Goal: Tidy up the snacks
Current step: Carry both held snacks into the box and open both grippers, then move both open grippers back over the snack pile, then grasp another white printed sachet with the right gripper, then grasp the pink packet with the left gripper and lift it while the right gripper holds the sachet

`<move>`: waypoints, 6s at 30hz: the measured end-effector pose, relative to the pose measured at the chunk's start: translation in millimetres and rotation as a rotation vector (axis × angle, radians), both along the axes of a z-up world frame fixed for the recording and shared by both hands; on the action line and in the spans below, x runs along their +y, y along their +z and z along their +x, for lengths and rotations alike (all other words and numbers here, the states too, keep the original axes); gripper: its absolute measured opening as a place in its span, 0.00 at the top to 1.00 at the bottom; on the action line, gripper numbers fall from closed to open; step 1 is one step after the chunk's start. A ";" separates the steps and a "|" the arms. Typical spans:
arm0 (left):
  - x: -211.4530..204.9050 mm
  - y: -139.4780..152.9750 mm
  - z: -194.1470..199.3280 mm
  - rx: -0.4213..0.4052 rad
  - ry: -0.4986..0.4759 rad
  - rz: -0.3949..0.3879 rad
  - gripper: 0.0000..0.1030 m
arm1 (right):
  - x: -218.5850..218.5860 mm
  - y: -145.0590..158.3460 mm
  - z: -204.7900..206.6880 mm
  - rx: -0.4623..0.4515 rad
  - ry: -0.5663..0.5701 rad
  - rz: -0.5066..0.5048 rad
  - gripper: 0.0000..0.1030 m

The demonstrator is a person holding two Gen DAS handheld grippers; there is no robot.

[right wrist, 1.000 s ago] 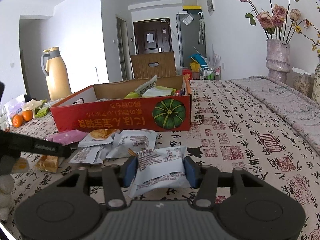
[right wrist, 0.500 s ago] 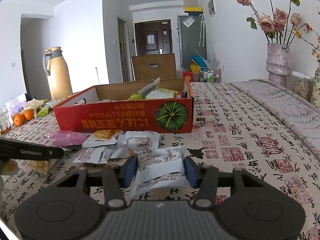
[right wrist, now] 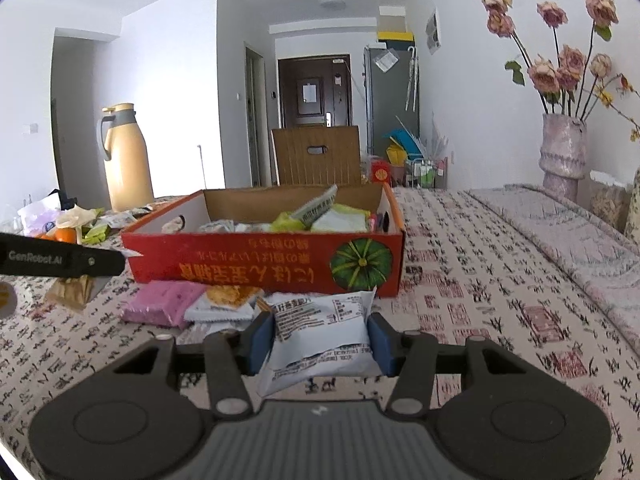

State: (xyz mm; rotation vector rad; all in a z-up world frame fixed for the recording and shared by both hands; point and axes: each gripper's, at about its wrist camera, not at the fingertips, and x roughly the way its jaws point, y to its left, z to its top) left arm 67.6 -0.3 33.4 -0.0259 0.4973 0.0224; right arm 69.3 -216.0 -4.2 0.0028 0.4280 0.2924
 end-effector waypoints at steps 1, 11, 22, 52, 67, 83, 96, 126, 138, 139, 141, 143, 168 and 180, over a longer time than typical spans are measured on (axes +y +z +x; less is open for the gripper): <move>-0.4 2.5 1.3 -0.009 -0.002 0.002 0.61 | 0.9 2.4 1.6 -0.007 0.000 0.000 0.50; -1.6 27.0 27.8 -0.084 0.007 0.018 0.61 | 11.3 31.5 33.3 -0.084 -0.016 0.004 0.50; -1.2 52.1 71.9 -0.146 0.027 0.020 0.61 | 30.3 56.9 97.7 -0.132 -0.037 -0.008 0.50; 30.3 12.2 157.5 -0.088 0.126 -0.047 0.21 | 54.8 31.5 191.7 -0.070 -0.056 -0.038 0.32; 29.7 16.3 151.2 -0.124 0.176 -0.044 0.00 | 41.8 34.1 190.0 -0.060 -0.101 0.019 0.00; 28.5 41.8 124.0 -0.148 0.197 -0.051 0.00 | 37.3 62.4 160.2 -0.117 -0.112 0.020 0.00; 35.3 41.6 76.2 -0.130 0.178 -0.055 0.00 | 29.5 63.4 108.7 -0.102 -0.088 0.004 0.00; 49.3 -51.5 30.2 0.086 0.102 -0.048 0.00 | 31.9 -12.2 70.8 0.163 -0.040 -0.074 0.00; 50.7 -55.5 31.7 0.091 0.093 -0.069 0.00 | 42.6 -24.8 104.9 0.235 -0.048 -0.122 0.00; 50.6 -55.5 31.5 0.090 0.093 -0.068 0.00 | 42.7 -26.1 106.1 0.239 -0.045 -0.120 0.00; 50.3 -55.8 31.2 0.090 0.093 -0.067 0.00 | 43.5 -29.9 107.3 0.248 -0.034 -0.116 0.02; 50.3 -55.8 30.8 0.087 0.092 -0.069 0.00 | 44.8 -32.5 106.6 0.251 -0.020 -0.117 0.09; 46.3 -53.7 30.4 0.092 0.114 -0.036 0.00 | 28.6 -20.9 85.4 0.130 -0.007 -0.013 0.56; 24.6 -36.0 57.0 0.177 0.093 0.002 0.00 | 23.6 -18.3 80.0 0.093 -0.021 0.018 0.56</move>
